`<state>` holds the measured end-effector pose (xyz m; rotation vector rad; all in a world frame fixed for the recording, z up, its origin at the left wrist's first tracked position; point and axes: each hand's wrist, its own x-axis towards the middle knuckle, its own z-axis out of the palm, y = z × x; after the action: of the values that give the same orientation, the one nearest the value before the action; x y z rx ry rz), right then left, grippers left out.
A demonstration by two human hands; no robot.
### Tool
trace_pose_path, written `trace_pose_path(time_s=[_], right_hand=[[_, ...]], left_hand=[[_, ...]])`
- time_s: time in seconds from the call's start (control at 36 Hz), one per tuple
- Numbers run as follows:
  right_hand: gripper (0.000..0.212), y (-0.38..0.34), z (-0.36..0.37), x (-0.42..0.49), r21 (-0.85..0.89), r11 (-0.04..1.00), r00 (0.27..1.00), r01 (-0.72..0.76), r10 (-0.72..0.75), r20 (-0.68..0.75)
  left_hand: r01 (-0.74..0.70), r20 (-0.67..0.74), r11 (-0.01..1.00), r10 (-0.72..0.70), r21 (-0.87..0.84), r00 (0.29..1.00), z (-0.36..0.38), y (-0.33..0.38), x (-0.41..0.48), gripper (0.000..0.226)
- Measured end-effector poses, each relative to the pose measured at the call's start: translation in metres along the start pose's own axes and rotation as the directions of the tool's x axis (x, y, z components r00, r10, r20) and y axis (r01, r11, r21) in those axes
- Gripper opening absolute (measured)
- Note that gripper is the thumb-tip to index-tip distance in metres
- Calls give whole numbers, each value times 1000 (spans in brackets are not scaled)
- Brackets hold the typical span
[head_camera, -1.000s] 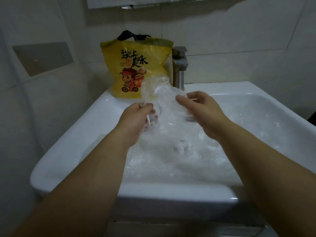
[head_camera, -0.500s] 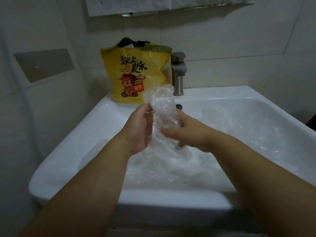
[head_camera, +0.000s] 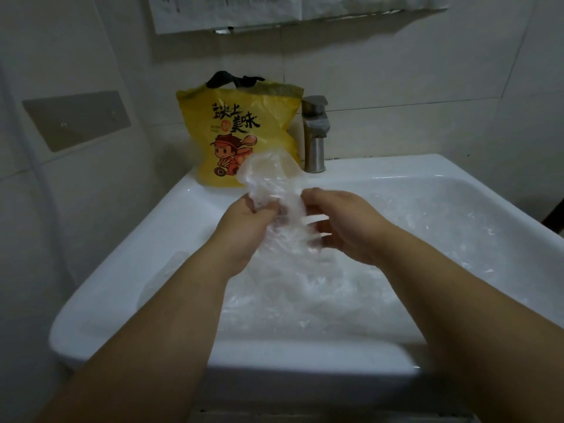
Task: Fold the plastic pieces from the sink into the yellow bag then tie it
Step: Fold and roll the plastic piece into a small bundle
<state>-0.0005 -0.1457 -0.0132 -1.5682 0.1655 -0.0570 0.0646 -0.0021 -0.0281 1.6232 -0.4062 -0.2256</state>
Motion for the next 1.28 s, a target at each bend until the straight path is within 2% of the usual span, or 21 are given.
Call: trace_pose_path(time_s=[0.08, 0.14, 0.22, 0.31, 0.33, 0.39, 0.44, 0.5, 0.58, 0.64, 0.69, 0.78, 0.89, 0.97, 1.03, 1.08, 1.11, 1.14, 1.19, 1.25, 1.28], right_hand=[[33, 9, -4, 0, -243, 969, 999, 37, -34, 16], [19, 12, 0, -1, -230, 970, 997, 78, -69, 46], [9, 9, 4, 0, -185, 976, 990, 117, -129, -52], [11, 1, -5, 5, 78, 991, 970, 111, -91, -225], [11, -3, -9, 5, 197, 973, 963, 118, -63, -262], [13, -8, -18, 4, 402, 907, 960, 125, -9, -278], [17, -9, -21, 1, 494, 863, 972, 101, 20, -234], [19, -7, -18, 1, 461, 883, 971, 86, 30, -239], [17, -7, -15, 2, 223, 972, 908, 78, 23, -418], [22, -9, -18, 0, 107, 990, 858, 93, -25, -513], [23, -8, -22, -1, 93, 988, 830, 126, -54, -555], [32, -9, -28, -1, 259, 952, 844, 161, 4, -537], [44, -10, -36, 2, 533, 832, 901, 152, 104, -421], [44, -9, -43, 4, 603, 782, 872, 161, 174, -458], [44, -10, -43, 2, 567, 817, 895, 103, 172, -411], [74, -12, -38, -4, 435, 900, 968, -38, 142, -209], [78, -12, -35, -6, 314, 945, 982, -92, 137, -126], [68, -10, -32, -6, 186, 977, 989, -105, 122, -81], [37, -7, -24, -5, 33, 997, 992, -67, 70, -107], [31, -5, -20, -3, -11, 1000, 981, 3, -5, -195], [33, -5, -19, -2, -7, 999, 973, 34, -35, -227]], left_hand=[[20, 84, 1000, -21, 14, 996, 6, 2, -5, 25], [37, 128, 999, -37, 0, 991, 7, 3, -6, 28], [50, 97, 998, -47, -30, 994, 8, 4, -5, 20], [31, 41, 999, -31, -17, 999, 6, 4, -3, 7], [25, 19, 999, -26, 36, 999, 5, 3, -2, 14], [17, 9, 994, -18, 104, 1000, 4, 1, -2, 25], [14, 42, 991, -20, 132, 999, 4, 0, -4, 31], [37, 64, 979, -51, 203, 997, 6, 0, -6, 33], [94, 66, 958, -116, 270, 991, 6, 0, -8, 33], [121, 49, 962, -137, 244, 989, 6, 1, -7, 29], [148, 24, 967, -156, 209, 987, 4, 4, -7, 24], [202, 33, 979, -203, 35, 979, 2, 12, -10, 17], [301, 182, 940, -271, -161, 945, 0, 19, -17, 23], [279, 148, 932, -250, -231, 957, -2, 21, -15, 24], [258, 127, 919, -230, -297, 965, -5, 20, -9, 23], [261, 145, 907, -224, -330, 964, -8, 19, -7, 24], [260, 152, 909, -221, -327, 963, -10, 17, -6, 25], [266, 164, 912, -224, -311, 961, -11, 15, -4, 27], [291, 183, 923, -250, -251, 951, -12, 11, -2, 27], [264, 131, 964, -257, -39, 958, -13, 5, -1, 23], [232, 103, 968, -241, 97, 965, -12, 4, -1, 30]])
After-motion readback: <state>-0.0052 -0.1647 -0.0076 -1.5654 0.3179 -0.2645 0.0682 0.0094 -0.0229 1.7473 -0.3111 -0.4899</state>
